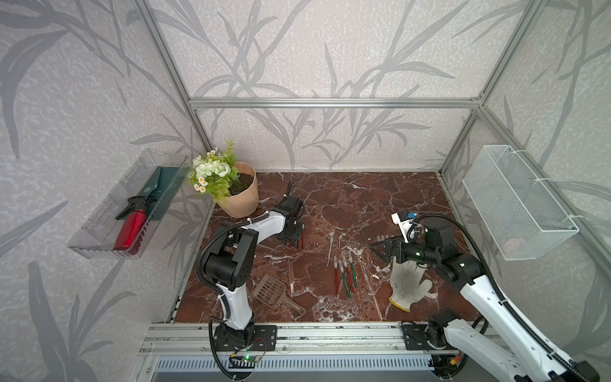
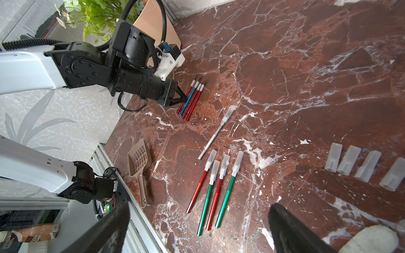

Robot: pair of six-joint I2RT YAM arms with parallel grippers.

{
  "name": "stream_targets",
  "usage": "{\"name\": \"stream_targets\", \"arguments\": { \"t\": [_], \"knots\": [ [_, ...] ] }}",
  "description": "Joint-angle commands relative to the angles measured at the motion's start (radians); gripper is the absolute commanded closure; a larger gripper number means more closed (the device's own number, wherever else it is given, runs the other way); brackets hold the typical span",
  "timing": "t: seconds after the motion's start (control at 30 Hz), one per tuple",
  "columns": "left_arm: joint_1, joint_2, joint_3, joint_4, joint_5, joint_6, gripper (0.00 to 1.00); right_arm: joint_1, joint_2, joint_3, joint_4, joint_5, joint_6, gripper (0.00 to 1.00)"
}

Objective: Remove protective caps from carving knives
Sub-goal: Place the carving knife at the center of the board.

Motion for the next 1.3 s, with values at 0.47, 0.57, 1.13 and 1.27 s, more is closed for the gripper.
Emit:
{"name": "stream_targets", "arguments": {
  "t": [0.47, 0.57, 1.13, 1.27],
  "knots": [
    [0.005, 0.008, 0.041, -0.045, -0.013, 0.006, 0.86, 0.005, -0.008, -0.006, 0.003, 0.008, -0.013, 0.01],
    [0.005, 0.008, 0.043, -0.048, -0.016, 0.006, 0.86, 0.005, -0.008, -0.005, 0.003, 0.008, -0.013, 0.01],
    [0.006, 0.024, 0.054, -0.051, -0.005, 0.000, 0.82, 0.005, -0.001, -0.004, 0.008, 0.010, -0.013, 0.01],
    [0.006, 0.025, 0.058, -0.053, -0.005, -0.002, 0.82, 0.005, 0.000, -0.004, 0.008, 0.010, -0.014, 0.01]
  ]
}}
